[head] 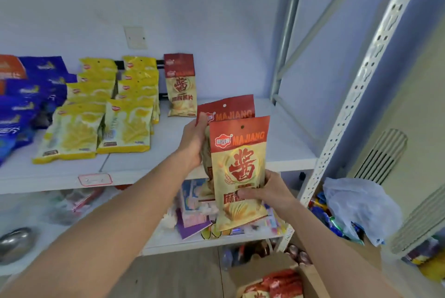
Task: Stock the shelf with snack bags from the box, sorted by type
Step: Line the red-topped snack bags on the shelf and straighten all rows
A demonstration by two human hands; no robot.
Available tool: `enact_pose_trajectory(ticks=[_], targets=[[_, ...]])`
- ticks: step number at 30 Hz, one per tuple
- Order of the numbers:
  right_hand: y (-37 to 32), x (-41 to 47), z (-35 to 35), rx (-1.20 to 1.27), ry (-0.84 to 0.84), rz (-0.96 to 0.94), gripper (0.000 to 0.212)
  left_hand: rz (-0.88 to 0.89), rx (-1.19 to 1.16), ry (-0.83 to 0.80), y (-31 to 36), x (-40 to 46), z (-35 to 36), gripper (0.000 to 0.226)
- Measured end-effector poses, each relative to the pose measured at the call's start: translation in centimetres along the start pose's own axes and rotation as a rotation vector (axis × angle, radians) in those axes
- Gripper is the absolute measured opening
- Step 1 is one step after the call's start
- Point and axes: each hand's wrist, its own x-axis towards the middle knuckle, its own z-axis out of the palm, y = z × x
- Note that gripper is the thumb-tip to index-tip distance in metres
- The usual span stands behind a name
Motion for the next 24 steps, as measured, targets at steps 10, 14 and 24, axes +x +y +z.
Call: enact_pose_trajectory(ticks=[10, 14, 24], targets=[[-7.4, 12.0, 8.1, 0.05, 0.033, -0.008, 0.043, -0.03, -0.073, 0.016, 6.3, 13.1, -7.6, 0.046], [-8.4, 15.9, 9.5, 0.074, 0.028, 0.033, 0.045, -0.046, -0.05, 0.042, 6.7, 17.1, -8.9, 0.052], [-9.2, 25.4, 8.7, 0.073, -0.026, 0.089, 0.05, 0.058, 0.045, 0.077, 6.3, 24.0, -9.0, 0.074]])
